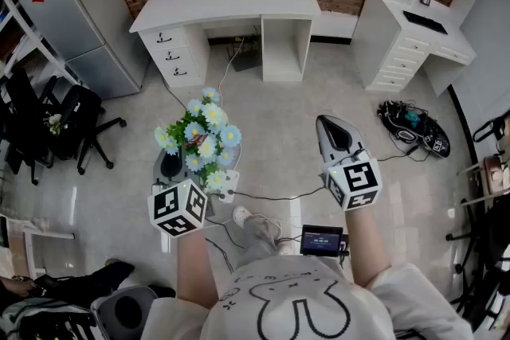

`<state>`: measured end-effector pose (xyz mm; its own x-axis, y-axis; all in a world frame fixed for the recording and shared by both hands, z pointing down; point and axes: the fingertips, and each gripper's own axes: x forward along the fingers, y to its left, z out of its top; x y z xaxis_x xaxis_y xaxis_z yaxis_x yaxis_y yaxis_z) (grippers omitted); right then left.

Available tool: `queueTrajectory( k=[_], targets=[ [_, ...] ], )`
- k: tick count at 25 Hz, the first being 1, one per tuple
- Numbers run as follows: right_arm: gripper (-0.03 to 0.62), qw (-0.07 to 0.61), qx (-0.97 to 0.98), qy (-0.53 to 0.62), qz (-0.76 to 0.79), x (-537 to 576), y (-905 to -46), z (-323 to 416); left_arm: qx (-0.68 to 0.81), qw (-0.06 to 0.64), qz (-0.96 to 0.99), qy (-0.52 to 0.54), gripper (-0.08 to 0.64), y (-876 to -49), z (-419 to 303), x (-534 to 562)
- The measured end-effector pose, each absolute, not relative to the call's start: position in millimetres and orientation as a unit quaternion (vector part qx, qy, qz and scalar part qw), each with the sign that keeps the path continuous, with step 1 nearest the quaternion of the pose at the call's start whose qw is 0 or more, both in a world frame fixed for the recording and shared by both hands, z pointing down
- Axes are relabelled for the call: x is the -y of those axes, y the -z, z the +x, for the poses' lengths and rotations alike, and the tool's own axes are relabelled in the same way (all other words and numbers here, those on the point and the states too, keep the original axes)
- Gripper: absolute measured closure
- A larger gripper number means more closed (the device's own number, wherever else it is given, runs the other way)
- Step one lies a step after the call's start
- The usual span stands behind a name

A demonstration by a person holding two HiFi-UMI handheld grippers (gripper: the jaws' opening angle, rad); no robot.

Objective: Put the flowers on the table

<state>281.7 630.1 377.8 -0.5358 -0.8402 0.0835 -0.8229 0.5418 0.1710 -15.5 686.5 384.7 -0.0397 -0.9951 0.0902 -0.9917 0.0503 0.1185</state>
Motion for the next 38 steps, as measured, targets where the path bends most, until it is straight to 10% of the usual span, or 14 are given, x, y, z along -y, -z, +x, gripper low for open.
queueTrajectory(
  k=[38],
  targets=[
    [0.574,0.093,0.879,0.064,0.463,-400.9,-367.6,181.4,0.703,0.074,0.707,0.037,0.502,-379.1,-88.2,-438.4]
  ],
)
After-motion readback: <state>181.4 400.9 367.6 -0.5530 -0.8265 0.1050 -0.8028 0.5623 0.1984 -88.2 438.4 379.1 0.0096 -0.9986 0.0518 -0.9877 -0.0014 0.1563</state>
